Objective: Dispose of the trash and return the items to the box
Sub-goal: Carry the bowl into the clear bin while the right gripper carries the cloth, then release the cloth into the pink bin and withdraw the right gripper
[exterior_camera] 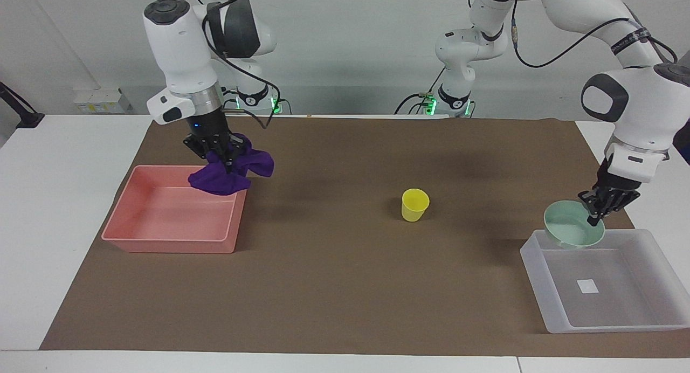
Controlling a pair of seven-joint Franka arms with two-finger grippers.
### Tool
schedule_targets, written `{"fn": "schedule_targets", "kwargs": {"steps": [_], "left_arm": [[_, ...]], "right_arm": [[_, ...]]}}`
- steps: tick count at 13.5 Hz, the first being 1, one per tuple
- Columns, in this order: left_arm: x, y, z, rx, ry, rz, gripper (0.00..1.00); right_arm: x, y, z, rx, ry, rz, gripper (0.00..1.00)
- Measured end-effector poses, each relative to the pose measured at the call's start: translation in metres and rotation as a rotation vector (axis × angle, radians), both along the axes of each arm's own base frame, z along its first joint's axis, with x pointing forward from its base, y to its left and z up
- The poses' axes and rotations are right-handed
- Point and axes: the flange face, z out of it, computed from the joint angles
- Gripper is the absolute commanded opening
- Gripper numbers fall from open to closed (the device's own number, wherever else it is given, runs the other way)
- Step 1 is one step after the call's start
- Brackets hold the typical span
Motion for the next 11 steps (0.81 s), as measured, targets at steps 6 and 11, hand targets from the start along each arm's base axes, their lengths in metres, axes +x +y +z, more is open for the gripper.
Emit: {"fn": "schedule_targets", "kwargs": {"steps": [6,11], "left_arm": [[0.062,0.039,-0.036,0.017,-0.021,0.004,0.00],[0.098,0.077,-0.108,-0.027,0.008,0.014,0.00]], "right_arm": [[-0.001,-0.083,-0.051,-0.033,-0.007,0.058,0.00],[0.001,-0.127,-0.126,-0.046,-0.020,0.032,0.00]]}}
